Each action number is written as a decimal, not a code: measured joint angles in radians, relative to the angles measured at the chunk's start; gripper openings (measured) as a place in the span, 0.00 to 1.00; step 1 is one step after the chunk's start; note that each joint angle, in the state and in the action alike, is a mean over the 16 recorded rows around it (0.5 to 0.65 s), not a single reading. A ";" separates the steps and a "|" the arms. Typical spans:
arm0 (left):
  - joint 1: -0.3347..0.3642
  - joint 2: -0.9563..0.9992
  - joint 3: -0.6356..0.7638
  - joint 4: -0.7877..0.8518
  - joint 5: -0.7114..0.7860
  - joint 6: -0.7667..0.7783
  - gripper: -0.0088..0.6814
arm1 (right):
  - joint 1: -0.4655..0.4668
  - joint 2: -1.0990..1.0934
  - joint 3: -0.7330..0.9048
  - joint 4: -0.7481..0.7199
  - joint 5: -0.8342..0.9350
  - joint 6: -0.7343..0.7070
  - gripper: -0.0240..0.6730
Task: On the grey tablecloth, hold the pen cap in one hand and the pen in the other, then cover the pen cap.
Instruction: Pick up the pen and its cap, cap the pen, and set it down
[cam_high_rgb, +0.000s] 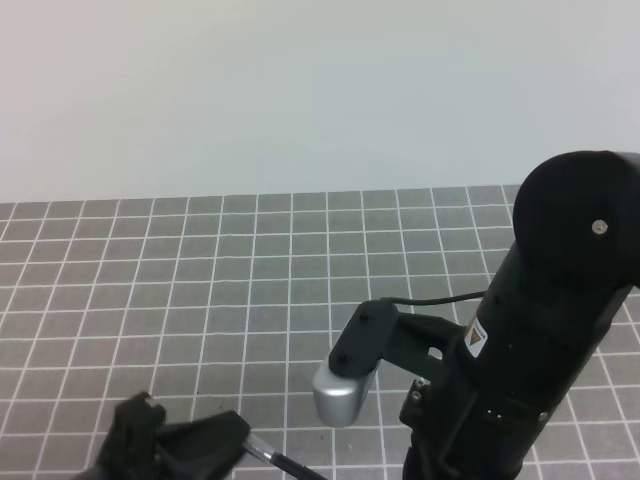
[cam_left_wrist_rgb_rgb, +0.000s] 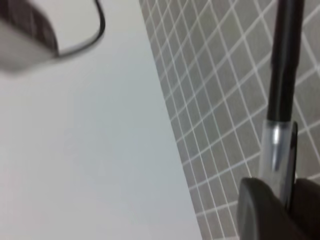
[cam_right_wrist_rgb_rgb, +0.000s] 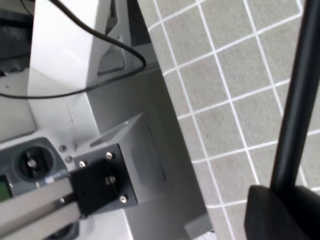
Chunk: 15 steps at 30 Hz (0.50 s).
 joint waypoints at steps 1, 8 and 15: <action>-0.007 0.000 0.000 0.003 0.000 -0.003 0.01 | 0.000 0.000 0.000 -0.002 0.000 -0.005 0.13; -0.051 0.000 0.000 0.012 -0.004 -0.018 0.01 | 0.000 0.007 0.000 -0.005 0.000 -0.032 0.13; -0.062 0.000 0.000 0.014 -0.006 -0.021 0.01 | 0.000 0.027 0.000 0.016 0.000 -0.047 0.13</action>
